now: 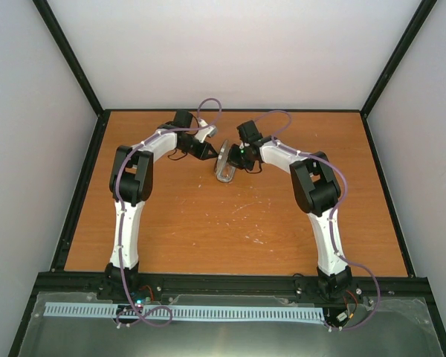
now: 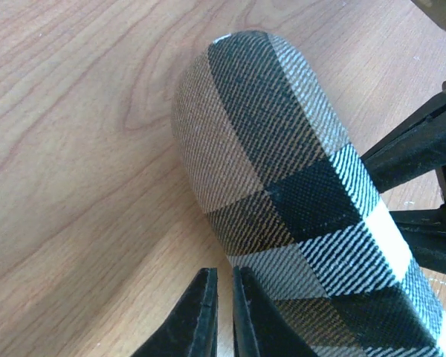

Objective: Organize the sunglasses
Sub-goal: Adjust the sunglasses in the sunglasses case.

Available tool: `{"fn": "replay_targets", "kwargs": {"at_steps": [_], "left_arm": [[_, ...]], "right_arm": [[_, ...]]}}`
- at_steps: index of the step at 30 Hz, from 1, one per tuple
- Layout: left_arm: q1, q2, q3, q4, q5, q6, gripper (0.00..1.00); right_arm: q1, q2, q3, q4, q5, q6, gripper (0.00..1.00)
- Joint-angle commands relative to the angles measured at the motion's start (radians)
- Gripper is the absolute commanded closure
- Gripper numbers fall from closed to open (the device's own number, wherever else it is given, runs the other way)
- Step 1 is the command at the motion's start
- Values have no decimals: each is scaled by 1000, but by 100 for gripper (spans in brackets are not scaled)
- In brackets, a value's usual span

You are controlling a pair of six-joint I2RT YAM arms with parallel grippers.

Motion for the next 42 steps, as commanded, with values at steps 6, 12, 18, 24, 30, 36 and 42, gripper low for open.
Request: {"fn": "replay_targets", "kwargs": {"at_steps": [6,12,18,24,30,36,42], "left_arm": [[-9,-35,30,12,8,-6,90],[-12,-32,34,11,9,-7,90],[-17,-39,32,10,1,-6,90],[-17,-42,33,7,-5,-6,90],[-20,-41,37,2,-16,-1,90],[-20,-39,30,2,-20,2,90],[-20,-37,23,5,-21,2,90]], "right_arm": [[-8,-120,-44,-32,21,-4,97],[-63,-189,-82,-19,37,-29,96],[-91,-195,-153,-10,62,-21,97],[-84,-121,-154,8,35,-1,97],[-70,-97,-112,33,43,-4,97],[-84,-140,-51,60,112,-57,97],[-94,-72,69,52,103,-85,97]]}}
